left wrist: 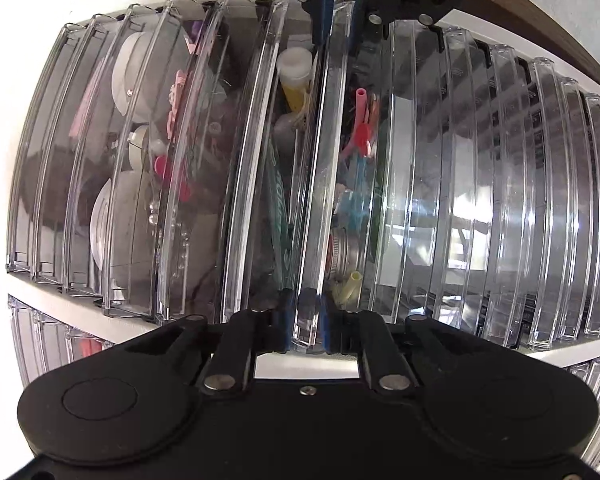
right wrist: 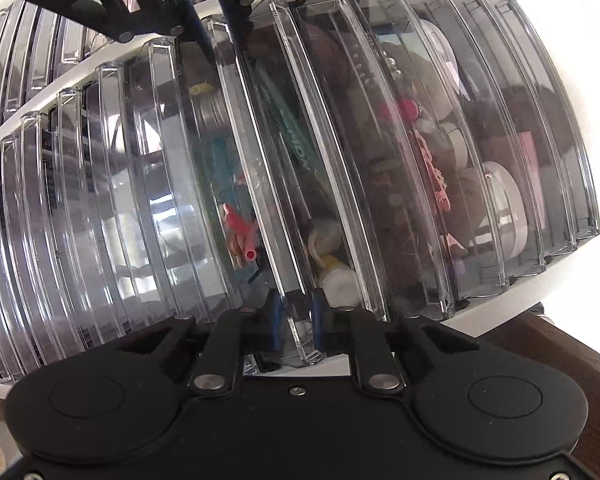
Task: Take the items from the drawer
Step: 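Close the left gripper on the clear drawer front while the right gripper closes beside it, then pull the clear drawer out of the cabinet with both grippers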
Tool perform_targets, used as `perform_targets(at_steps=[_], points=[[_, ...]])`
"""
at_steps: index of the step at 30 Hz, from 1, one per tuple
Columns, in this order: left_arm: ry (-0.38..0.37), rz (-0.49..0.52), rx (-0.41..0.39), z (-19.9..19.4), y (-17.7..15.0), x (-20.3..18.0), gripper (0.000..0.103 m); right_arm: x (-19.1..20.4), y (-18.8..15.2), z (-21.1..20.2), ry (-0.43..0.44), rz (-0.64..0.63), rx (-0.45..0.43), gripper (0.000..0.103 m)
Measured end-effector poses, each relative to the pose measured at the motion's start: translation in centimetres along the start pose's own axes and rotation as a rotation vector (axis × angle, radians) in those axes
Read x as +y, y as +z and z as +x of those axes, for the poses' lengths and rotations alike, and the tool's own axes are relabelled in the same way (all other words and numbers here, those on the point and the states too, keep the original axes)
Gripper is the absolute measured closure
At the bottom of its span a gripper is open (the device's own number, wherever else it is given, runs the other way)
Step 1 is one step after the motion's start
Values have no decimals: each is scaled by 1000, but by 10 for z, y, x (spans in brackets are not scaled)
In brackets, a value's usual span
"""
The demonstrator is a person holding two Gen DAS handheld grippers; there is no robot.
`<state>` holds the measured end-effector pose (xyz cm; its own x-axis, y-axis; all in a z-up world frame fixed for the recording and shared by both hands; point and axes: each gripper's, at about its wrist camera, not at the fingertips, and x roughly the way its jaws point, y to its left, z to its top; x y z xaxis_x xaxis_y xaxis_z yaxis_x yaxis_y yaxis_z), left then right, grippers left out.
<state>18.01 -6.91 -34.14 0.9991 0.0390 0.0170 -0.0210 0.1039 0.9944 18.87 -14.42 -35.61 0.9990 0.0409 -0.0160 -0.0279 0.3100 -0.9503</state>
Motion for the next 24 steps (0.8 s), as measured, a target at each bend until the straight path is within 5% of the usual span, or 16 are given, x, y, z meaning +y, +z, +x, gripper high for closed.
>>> perform_targets(at_steps=[24], points=[[-71,20,-53,-86,-9,19,89,-17,8,-78,80,52,-2,87]])
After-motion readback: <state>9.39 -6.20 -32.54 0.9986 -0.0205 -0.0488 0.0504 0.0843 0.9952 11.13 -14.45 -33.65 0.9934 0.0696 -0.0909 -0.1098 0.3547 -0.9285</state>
